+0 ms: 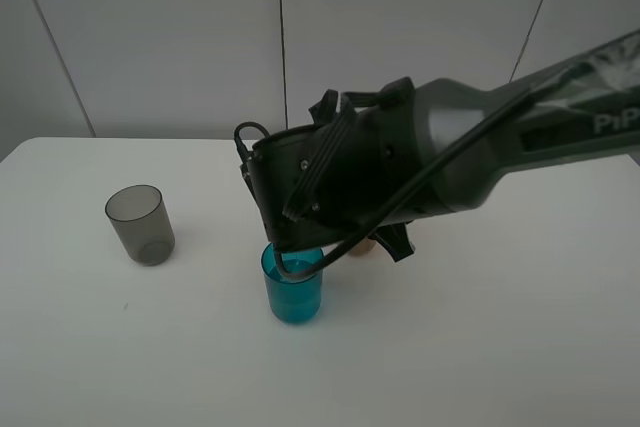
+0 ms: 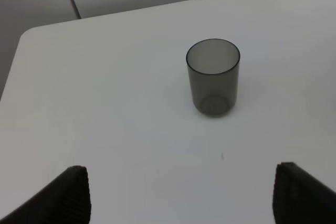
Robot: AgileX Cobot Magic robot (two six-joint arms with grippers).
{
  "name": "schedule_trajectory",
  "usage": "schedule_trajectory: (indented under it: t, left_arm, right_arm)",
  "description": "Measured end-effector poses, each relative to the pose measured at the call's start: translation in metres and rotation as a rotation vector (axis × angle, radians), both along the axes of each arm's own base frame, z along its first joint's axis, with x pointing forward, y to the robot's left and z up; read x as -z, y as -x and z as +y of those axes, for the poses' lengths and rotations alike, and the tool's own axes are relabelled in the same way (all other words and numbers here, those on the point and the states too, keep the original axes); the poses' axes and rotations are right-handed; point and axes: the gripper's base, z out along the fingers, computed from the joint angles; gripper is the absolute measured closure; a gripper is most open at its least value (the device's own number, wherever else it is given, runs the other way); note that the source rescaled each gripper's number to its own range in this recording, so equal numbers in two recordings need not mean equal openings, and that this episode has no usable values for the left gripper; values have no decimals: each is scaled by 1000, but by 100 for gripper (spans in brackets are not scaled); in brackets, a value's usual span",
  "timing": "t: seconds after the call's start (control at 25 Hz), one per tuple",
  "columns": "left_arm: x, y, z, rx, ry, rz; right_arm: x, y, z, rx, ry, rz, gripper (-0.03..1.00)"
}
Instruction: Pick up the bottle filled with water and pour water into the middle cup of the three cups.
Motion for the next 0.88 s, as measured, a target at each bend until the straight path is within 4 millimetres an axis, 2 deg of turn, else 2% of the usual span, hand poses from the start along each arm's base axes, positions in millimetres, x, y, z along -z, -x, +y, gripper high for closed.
schedule_trajectory:
  t: [0.6,0.88]
  left_arm:
    - [0,0,0,0,0,0]
    - [0,0,0,0,0,0]
  right_arm:
    - [0,0,0,2,-2,0,96]
    - [4,3,-2,62,-64,24,96]
